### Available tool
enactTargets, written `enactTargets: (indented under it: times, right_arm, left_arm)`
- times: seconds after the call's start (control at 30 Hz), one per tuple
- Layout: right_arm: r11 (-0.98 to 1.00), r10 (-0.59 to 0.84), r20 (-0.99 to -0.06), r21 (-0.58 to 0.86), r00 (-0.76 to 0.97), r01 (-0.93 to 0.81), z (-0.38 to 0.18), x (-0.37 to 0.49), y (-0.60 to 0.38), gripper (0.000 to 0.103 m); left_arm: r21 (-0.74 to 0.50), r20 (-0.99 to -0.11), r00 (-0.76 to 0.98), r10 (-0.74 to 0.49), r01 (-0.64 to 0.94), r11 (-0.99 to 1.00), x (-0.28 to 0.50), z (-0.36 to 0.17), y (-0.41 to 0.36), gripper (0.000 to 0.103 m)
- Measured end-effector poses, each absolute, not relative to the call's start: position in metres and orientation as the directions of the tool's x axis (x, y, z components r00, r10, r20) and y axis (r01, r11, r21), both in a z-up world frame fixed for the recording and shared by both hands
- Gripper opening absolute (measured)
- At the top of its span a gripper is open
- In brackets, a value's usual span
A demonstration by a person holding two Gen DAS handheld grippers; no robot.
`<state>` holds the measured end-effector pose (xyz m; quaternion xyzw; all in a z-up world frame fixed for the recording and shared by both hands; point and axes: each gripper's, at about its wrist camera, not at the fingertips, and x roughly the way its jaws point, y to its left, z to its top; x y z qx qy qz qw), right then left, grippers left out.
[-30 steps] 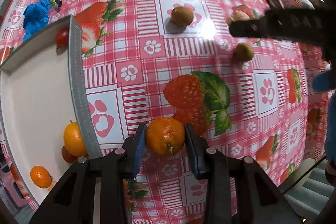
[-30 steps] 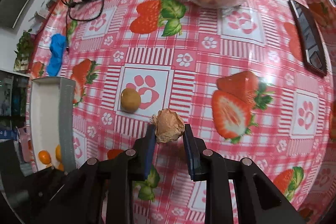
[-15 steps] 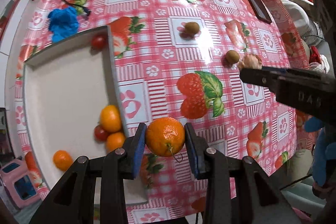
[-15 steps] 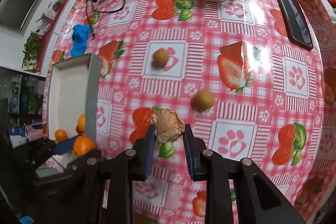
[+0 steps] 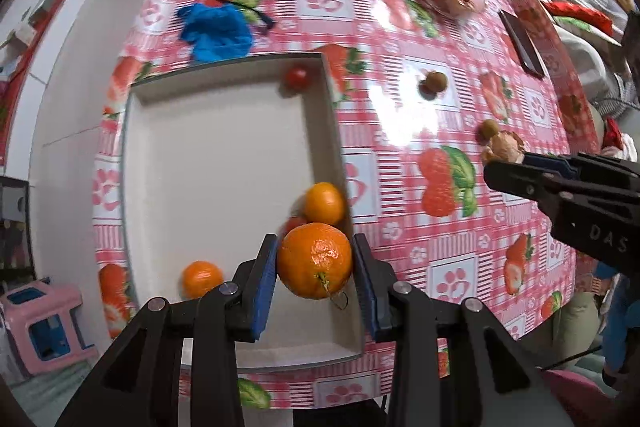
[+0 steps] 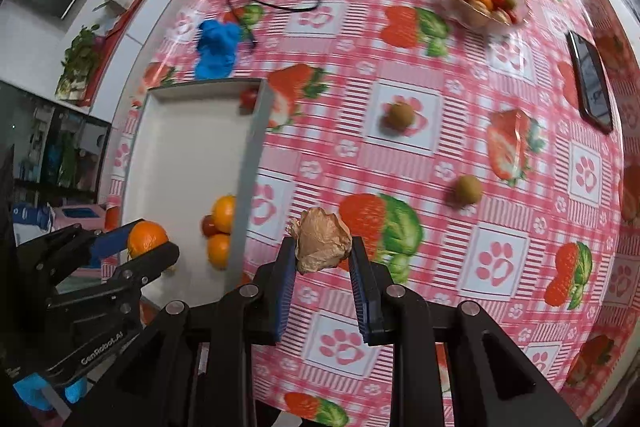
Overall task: Organize fruits
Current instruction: 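Carry the mandarin and the physalis husk over the white tray with both tools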
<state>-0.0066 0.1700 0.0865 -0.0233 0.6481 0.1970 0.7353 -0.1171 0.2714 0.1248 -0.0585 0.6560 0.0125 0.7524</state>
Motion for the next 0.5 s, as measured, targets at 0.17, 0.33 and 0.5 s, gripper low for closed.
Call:
enactTargets:
  times: [0.17, 0.33, 0.5]
  right_arm:
    - [0.909, 0.257, -0.963, 0.213, 0.079, -0.359, 0.092, -0.01, 0.198, 0.028]
    - [0.896, 0.255, -0.964, 0.205, 0.079, -0.393, 0.097, -0.011, 0.22, 0.028]
    - [0.885, 0.255, -0.964, 0.2, 0.077, -0.421, 0.099, -0.012, 0.24, 0.028]
  left_arm:
    - [-0.076, -0.987, 0.151, -0.057, -0.123, 0.99, -0.123, 0.128, 0.293, 0.04]
    - [-0.081, -0.985, 0.161, -0.058, -0.143, 0.986, -0.127, 0.13, 0.309, 0.04]
    - [-0.083, -0.985, 0.166, -0.055, -0.167, 0.982, -0.133, 0.131, 0.326, 0.04]
